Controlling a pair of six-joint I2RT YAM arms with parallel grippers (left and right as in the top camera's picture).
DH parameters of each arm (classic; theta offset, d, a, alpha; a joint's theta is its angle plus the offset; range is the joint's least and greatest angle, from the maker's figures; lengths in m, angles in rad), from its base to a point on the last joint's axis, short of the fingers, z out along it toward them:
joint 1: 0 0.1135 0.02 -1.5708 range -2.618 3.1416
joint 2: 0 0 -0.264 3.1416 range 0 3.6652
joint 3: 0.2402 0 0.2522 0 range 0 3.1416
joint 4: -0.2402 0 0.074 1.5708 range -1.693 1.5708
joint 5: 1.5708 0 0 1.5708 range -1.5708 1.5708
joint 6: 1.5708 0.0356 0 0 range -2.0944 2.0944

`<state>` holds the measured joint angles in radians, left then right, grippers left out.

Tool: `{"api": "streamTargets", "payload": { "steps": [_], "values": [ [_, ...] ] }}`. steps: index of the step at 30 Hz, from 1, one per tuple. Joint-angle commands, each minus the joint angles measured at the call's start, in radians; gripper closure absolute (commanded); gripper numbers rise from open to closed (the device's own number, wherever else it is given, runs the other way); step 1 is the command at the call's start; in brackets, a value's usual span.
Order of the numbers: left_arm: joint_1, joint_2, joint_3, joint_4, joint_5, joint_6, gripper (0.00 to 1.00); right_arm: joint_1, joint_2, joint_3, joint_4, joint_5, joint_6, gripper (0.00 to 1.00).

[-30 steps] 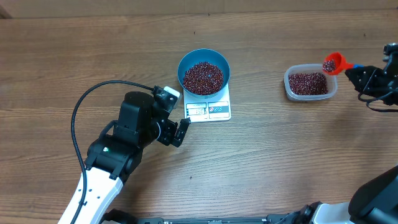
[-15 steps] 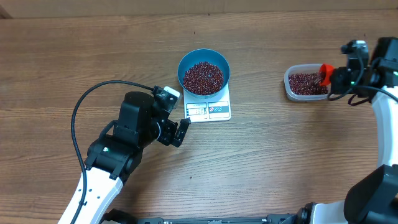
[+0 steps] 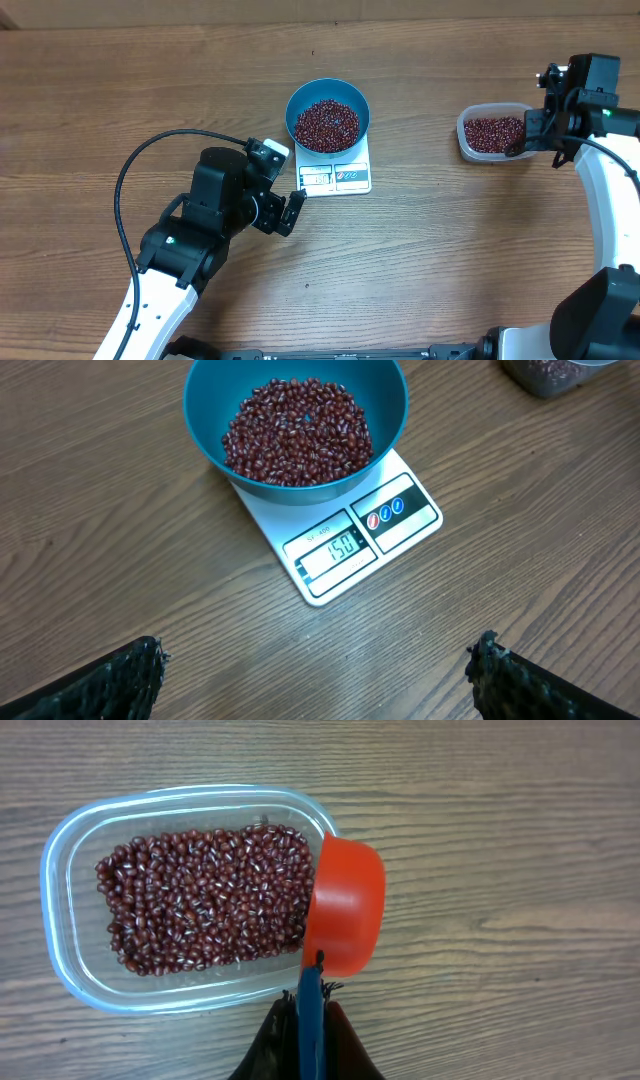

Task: Scoop item into bowl and weigh 150g on scale
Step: 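Lower the scoop into the tub and open the right gripper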

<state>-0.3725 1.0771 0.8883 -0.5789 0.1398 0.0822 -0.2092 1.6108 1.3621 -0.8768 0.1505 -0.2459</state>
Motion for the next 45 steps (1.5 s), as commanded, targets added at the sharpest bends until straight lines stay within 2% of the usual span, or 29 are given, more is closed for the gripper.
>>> {"api": "streamTargets", "payload": {
  "steps": [1, 12, 22, 26, 27, 28, 29, 30, 31, 34, 35, 45],
  "values": [
    [0.004, -0.017, -0.003, 0.003, 0.014, 0.019, 0.0, 0.001, -0.023, 0.02, -0.005, -0.05, 0.063, 0.96],
    [0.004, -0.017, -0.003, 0.003, 0.014, 0.019, 0.0, 0.001, -0.021, 0.007, -0.014, -0.356, 0.087, 0.96],
    [0.004, -0.017, -0.003, 0.003, 0.014, 0.019, 0.01, 0.001, 0.074, -0.034, -0.003, -0.359, 0.327, 0.96],
    [0.004, -0.017, -0.003, 0.003, 0.014, 0.019, 0.0, 0.001, 0.109, -0.034, 0.008, -0.362, 0.351, 0.95],
    [0.004, -0.017, -0.003, 0.003, 0.014, 0.019, 0.0, 0.001, 0.111, -0.034, 0.006, -0.362, 0.351, 0.87],
    [0.004, -0.017, -0.003, 0.003, 0.014, 0.019, 0.0, 0.001, 0.113, -0.034, 0.006, -0.362, 0.351, 0.71],
    [0.004, -0.017, -0.003, 0.003, 0.014, 0.019, 0.0, 0.001, 0.113, -0.034, 0.004, -0.362, 0.351, 0.46],
    [0.004, -0.017, -0.003, 0.003, 0.014, 0.019, 0.0, 0.001, 0.113, -0.034, 0.002, -0.362, 0.351, 0.38],
    [0.004, -0.017, -0.003, 0.003, 0.014, 0.019, 0.0, 0.001, 0.113, -0.034, -0.002, -0.362, 0.351, 0.23],
    [0.004, -0.017, -0.003, 0.003, 0.014, 0.019, 0.01, 0.001, 0.113, -0.034, -0.031, -0.361, 0.35, 0.03],
    [0.004, -0.017, -0.003, 0.003, 0.014, 0.019, 0.0, 0.0, 0.113, -0.034, -0.042, -0.361, 0.35, 0.0],
    [0.004, -0.017, -0.003, 0.003, 0.014, 0.019, 0.0, -0.002, 0.113, -0.034, -0.155, -0.163, 0.35, 0.0]
  ]
}}
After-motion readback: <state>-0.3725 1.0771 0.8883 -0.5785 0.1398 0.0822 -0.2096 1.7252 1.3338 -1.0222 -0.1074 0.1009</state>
